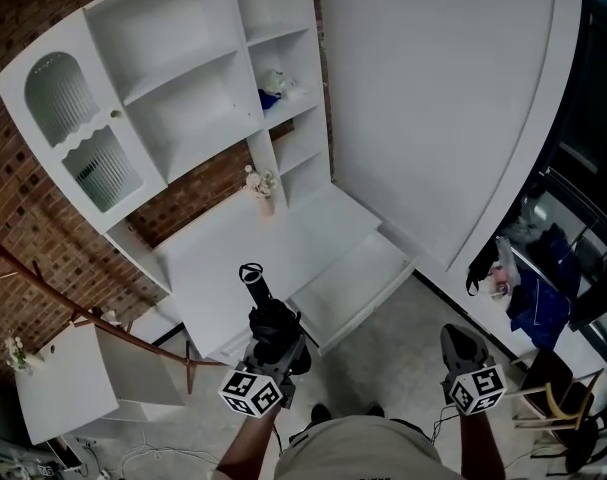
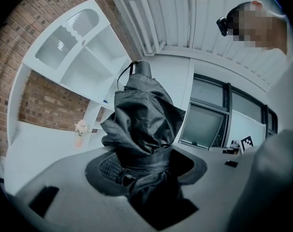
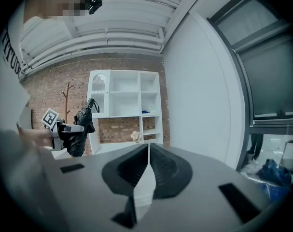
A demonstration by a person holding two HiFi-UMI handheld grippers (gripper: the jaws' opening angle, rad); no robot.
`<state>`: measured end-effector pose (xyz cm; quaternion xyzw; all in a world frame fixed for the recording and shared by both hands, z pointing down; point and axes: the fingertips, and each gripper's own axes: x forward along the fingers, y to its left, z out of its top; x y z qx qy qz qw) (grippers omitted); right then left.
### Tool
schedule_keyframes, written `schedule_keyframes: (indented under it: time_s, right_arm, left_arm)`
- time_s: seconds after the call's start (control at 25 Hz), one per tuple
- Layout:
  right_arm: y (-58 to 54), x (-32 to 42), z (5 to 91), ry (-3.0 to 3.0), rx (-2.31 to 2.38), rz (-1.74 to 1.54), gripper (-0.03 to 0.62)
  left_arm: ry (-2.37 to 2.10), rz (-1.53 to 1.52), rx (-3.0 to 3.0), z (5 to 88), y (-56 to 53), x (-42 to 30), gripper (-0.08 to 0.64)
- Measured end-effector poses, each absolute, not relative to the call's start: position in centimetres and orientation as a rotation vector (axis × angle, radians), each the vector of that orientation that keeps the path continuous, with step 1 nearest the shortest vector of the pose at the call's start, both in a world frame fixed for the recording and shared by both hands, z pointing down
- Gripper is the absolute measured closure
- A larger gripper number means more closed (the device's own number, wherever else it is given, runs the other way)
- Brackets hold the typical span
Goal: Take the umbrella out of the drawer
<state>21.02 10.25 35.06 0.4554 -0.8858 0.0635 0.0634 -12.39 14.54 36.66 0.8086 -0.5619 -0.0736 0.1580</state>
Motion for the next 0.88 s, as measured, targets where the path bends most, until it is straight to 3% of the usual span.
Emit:
schedule_keyframes:
  time_s: [0.88]
  right_arm:
    - [10.1,22.1,34.3,-2.71,1.384,0.207,0.558]
  left_arm:
    - [-1.615,-0.227,2.324,35.8,14.4,-11.0,0.304]
